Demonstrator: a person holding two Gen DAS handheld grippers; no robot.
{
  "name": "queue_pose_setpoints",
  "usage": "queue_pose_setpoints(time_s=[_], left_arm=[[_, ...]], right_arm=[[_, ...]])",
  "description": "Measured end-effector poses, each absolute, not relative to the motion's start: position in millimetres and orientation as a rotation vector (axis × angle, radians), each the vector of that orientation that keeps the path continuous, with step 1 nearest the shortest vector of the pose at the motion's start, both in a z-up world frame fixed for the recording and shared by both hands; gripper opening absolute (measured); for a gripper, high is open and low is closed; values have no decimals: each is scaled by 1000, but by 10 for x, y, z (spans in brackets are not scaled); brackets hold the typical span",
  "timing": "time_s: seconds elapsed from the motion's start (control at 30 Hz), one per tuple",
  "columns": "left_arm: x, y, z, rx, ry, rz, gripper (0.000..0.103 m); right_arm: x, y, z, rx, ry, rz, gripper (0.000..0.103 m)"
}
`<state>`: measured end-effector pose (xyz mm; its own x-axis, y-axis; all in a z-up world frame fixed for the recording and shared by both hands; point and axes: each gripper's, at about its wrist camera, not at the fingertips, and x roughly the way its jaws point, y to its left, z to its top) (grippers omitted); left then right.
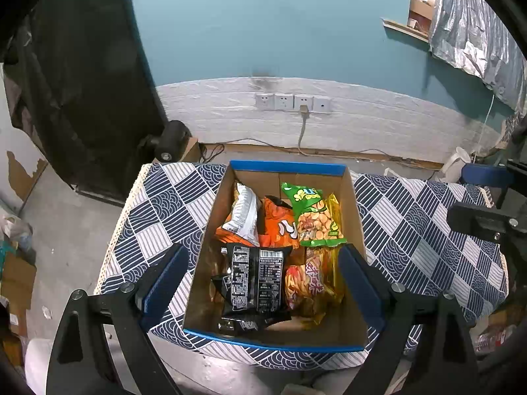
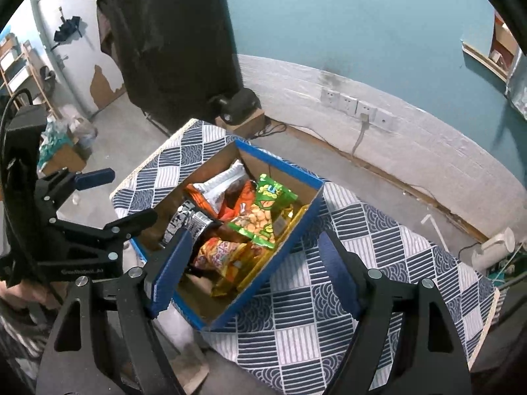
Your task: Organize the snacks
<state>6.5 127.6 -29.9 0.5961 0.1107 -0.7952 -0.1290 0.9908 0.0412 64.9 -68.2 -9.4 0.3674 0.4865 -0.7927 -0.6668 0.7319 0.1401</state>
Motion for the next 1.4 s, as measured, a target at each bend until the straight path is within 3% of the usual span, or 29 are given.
queue_pose_setpoints(time_s=[1.4], left_arm=[[36,1278,-289,9,921,184,93]], right_arm=[[653,-661,-130,-226,953,754,79]])
